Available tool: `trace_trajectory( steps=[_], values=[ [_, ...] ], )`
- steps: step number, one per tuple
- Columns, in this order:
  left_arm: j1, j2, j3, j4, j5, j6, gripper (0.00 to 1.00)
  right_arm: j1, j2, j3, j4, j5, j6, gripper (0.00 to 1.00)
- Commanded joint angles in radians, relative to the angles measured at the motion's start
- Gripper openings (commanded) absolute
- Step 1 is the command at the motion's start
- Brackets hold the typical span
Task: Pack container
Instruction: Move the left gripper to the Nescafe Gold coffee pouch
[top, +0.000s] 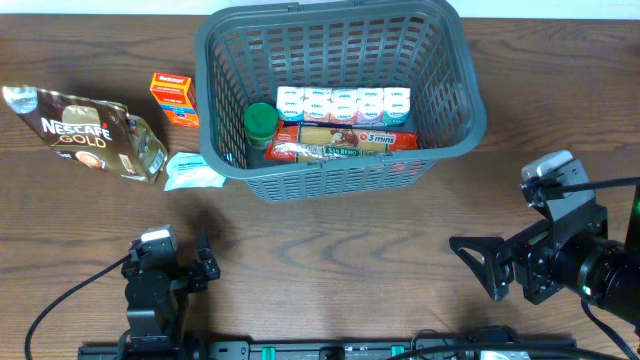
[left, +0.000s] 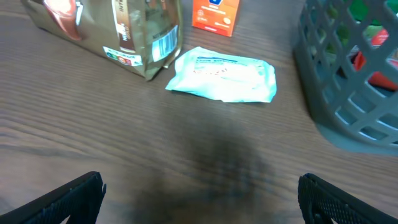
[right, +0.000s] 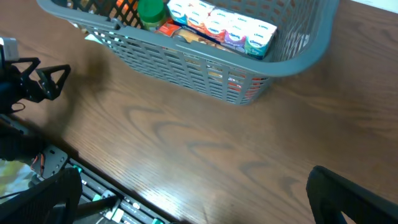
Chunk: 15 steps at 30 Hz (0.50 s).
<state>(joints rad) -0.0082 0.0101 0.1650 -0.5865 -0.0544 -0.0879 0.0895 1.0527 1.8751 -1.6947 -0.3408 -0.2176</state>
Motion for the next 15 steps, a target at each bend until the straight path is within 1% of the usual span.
trace_trajectory(
  steps=[1,8,10,11,12,13,14,15],
  values=[
    [0.005,-0.006,-0.013,0.002,-0.032,0.035,0.99,0.010,0.001,-0.002,-0.003,-0.003,0.015,0.99],
    [0.005,-0.006,-0.013,0.002,-0.037,0.036,0.98,0.010,0.001,-0.002,-0.003,-0.003,0.015,0.99],
    [0.005,-0.006,-0.013,0.029,-0.062,0.038,0.98,0.010,0.001,-0.002,-0.003,-0.003,0.015,0.99],
    [0.005,-0.006,-0.013,0.047,-0.062,0.010,0.98,0.010,0.001,-0.002,-0.003,-0.003,0.015,0.99],
    [0.006,-0.006,-0.012,0.068,-0.069,-0.058,0.98,0.010,0.001,-0.002,-0.003,-0.003,0.015,0.99],
    [0.008,-0.005,-0.010,0.077,-0.094,-0.140,0.98,0.010,0.001,-0.002,-0.003,-0.003,0.015,0.99],
    [0.012,-0.001,-0.005,0.072,-0.124,-0.248,0.98,0.010,0.001,-0.002,-0.003,-0.003,0.015,0.99],
    [0.017,0.009,-0.002,0.071,-0.141,-0.321,0.99,0.010,0.001,-0.002,-0.003,-0.003,0.015,0.99]
  ],
)
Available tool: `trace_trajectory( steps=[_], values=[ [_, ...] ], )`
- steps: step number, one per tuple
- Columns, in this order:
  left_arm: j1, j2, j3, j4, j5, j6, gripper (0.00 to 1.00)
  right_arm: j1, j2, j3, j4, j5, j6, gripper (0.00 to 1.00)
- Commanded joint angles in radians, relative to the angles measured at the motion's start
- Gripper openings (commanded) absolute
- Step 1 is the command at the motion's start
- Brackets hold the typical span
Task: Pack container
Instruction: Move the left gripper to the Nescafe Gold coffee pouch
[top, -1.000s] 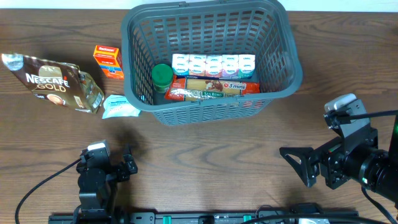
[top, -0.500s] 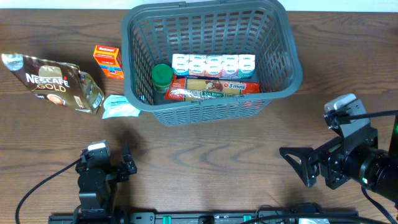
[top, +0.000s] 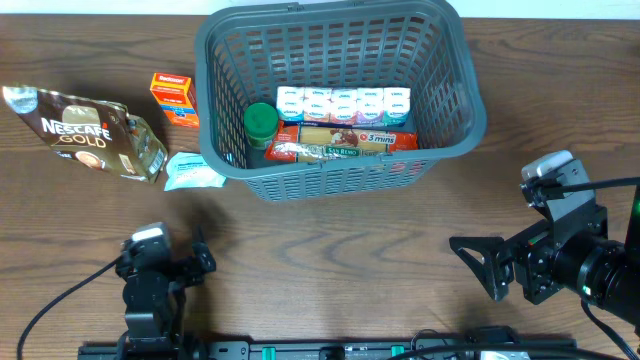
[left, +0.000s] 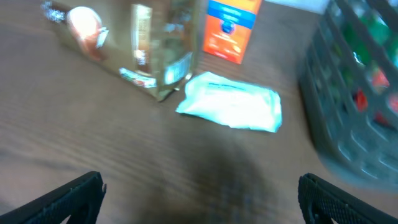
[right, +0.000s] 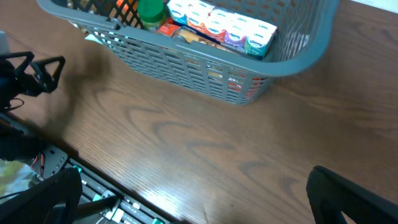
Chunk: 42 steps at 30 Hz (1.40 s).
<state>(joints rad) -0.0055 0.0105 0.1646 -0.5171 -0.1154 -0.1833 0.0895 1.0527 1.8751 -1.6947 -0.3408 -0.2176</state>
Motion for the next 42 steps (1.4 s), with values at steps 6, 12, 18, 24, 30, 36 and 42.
trace_trajectory(
  steps=[6,12,18,24,30,36,42],
  values=[
    [0.050,0.189,0.117,0.006,-0.087,-0.401,0.99,0.010,0.001,-0.002,-0.003,-0.003,0.015,0.99],
    [0.074,0.473,0.401,-0.014,-0.089,-0.410,0.99,0.010,0.001,-0.002,-0.003,-0.003,0.015,0.99],
    [0.163,0.780,0.748,-0.212,-0.055,-0.484,0.99,0.010,0.001,-0.002,-0.003,-0.003,0.015,0.99],
    [0.272,1.048,1.142,-0.378,0.073,-0.480,0.99,0.010,0.001,-0.002,-0.003,-0.003,0.015,0.99],
    [0.285,1.176,1.241,-0.358,0.093,-0.482,0.99,0.010,0.001,-0.002,-0.003,-0.003,0.015,0.99],
    [0.320,1.271,1.274,-0.314,0.131,-0.553,0.98,0.010,0.001,-0.002,-0.003,-0.003,0.015,0.99],
    [0.356,1.424,1.453,-0.483,0.138,-0.582,0.99,0.010,0.001,-0.002,-0.003,-0.003,0.015,0.99]
  ],
)
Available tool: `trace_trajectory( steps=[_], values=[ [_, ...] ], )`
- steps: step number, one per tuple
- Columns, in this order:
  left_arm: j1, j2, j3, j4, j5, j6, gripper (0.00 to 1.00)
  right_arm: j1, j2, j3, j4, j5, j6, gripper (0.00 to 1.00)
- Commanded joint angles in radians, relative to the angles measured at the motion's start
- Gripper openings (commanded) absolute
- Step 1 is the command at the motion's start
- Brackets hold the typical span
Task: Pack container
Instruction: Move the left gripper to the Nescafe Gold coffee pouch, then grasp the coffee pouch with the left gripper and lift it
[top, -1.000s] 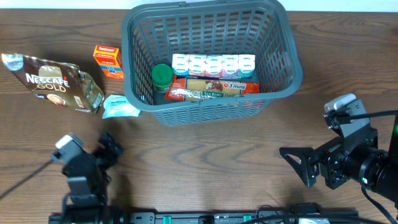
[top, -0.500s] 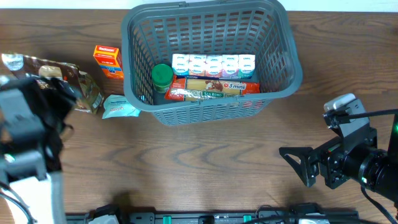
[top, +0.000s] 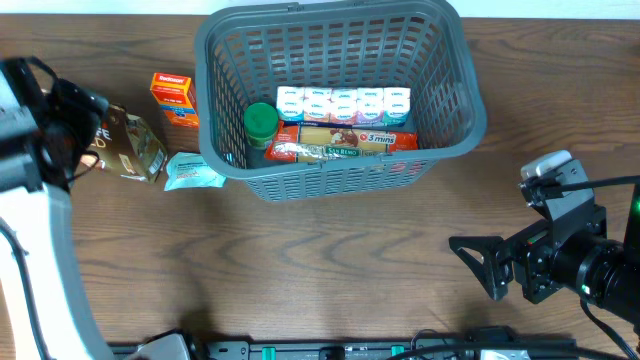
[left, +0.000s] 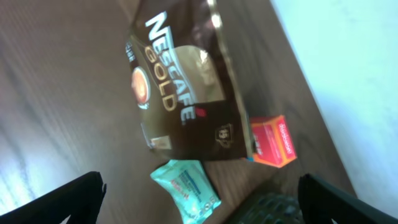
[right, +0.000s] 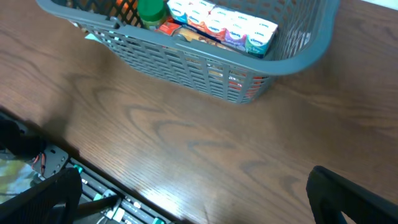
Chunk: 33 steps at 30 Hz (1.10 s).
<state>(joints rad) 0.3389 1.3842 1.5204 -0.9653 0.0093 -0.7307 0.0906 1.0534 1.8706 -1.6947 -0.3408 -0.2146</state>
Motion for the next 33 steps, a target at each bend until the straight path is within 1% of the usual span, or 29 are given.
trace_trajectory(
  steps=[1,7,16,21,26,33],
  values=[
    [0.015,0.080,0.138,-0.064,0.013,-0.037,0.99,0.009,0.000,0.003,-0.003,-0.003,0.012,0.99],
    [0.031,0.249,0.357,-0.232,0.014,-0.087,0.99,0.009,0.000,0.003,-0.003,-0.003,0.012,0.99],
    [0.032,0.461,0.565,-0.325,0.054,-0.115,0.99,0.009,0.000,0.003,-0.003,-0.003,0.012,0.99],
    [0.034,0.554,0.604,-0.344,0.067,-0.117,0.99,0.009,0.000,0.003,-0.003,-0.003,0.012,0.99],
    [0.034,0.618,0.606,-0.347,0.069,-0.109,0.99,0.009,0.000,0.003,-0.003,-0.003,0.012,0.99],
    [0.034,0.715,0.606,-0.395,0.069,-0.093,0.98,0.009,0.000,0.003,-0.003,-0.003,0.012,0.99]
  ],
)
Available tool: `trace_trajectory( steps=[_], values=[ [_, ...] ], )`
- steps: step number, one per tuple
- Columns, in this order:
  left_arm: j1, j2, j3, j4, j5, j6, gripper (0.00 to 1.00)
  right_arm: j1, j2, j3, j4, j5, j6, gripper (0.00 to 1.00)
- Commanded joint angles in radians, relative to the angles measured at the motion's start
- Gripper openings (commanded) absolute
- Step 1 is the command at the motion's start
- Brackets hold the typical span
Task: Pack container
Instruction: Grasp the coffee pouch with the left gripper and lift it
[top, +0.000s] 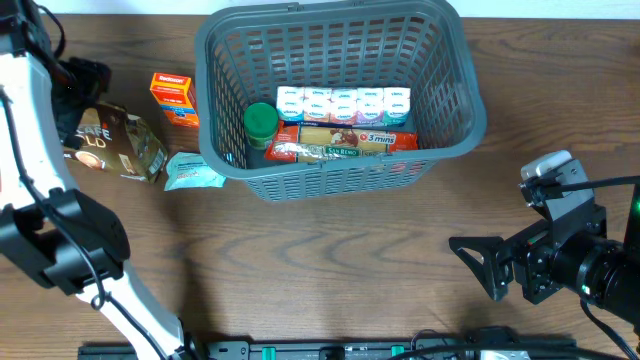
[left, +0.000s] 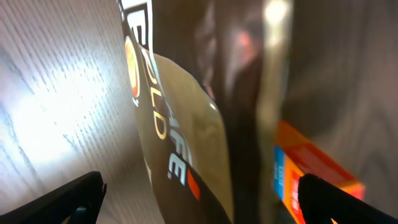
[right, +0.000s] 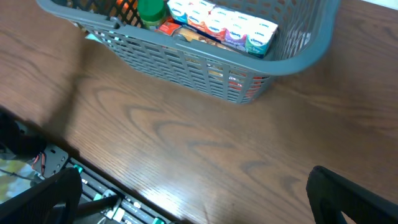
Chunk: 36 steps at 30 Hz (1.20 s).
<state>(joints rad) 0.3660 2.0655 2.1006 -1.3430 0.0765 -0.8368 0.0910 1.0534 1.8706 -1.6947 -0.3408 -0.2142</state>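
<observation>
A grey basket (top: 455, 95) holds a green-lidded jar (top: 261, 121), a row of small cartons (top: 343, 104) and a pasta pack (top: 345, 142). Left of it lie a brown Nescafe Gold bag (top: 118, 146), an orange box (top: 172, 97) and a teal packet (top: 190, 172). My left gripper (top: 76, 78) hangs open over the bag's left end. In the left wrist view the bag (left: 186, 112) fills the frame between the spread fingers (left: 74, 199), with the orange box (left: 314, 171) beside it. My right gripper (top: 481, 267) stands open and empty at the front right.
Wooden table (top: 330, 260) all round. The left arm runs up the table's left side from the front edge. In the right wrist view the basket (right: 205, 68) is far ahead, with the rail and cables at the front edge (right: 81, 180).
My left gripper has moved from over the bag's left part to a spot farther back and much closer to it. The bag, box and packet lie where they were. The right arm is still.
My left gripper stood open near the front left of the table, facing the bag, box and packet. Then it was a little further left. Then it hung open high over the Nescafe bag at the far left, and now sits close over that bag.
</observation>
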Motion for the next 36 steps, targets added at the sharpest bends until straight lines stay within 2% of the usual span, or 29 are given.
trace_trajectory(
  steps=[1,11,15,17,21,25,31,36],
  values=[
    [0.007,0.050,0.026,-0.025,0.000,0.013,0.99,0.009,0.000,0.003,-0.003,-0.003,0.012,0.99],
    [0.009,0.167,0.026,-0.047,-0.009,0.031,1.00,0.009,0.000,0.003,-0.003,-0.003,0.012,0.99],
    [0.009,0.177,0.026,-0.039,-0.009,0.031,0.52,0.009,0.000,0.003,-0.003,-0.003,0.012,0.99],
    [0.009,0.177,0.026,-0.032,-0.009,0.031,0.41,0.009,0.000,0.003,-0.003,-0.003,0.012,0.99],
    [0.009,0.177,0.026,-0.032,-0.009,0.031,0.26,0.009,0.000,0.003,-0.003,-0.003,0.012,0.99],
    [0.009,0.168,0.026,-0.033,-0.009,0.031,0.07,0.009,0.000,0.003,-0.003,-0.003,0.012,0.99],
    [0.011,0.104,0.026,-0.033,-0.029,0.031,0.06,0.009,0.000,0.003,-0.003,-0.003,0.012,0.99],
    [0.008,-0.043,0.026,-0.034,-0.128,0.032,0.06,0.009,0.000,0.003,-0.003,-0.003,0.012,0.99]
  ],
)
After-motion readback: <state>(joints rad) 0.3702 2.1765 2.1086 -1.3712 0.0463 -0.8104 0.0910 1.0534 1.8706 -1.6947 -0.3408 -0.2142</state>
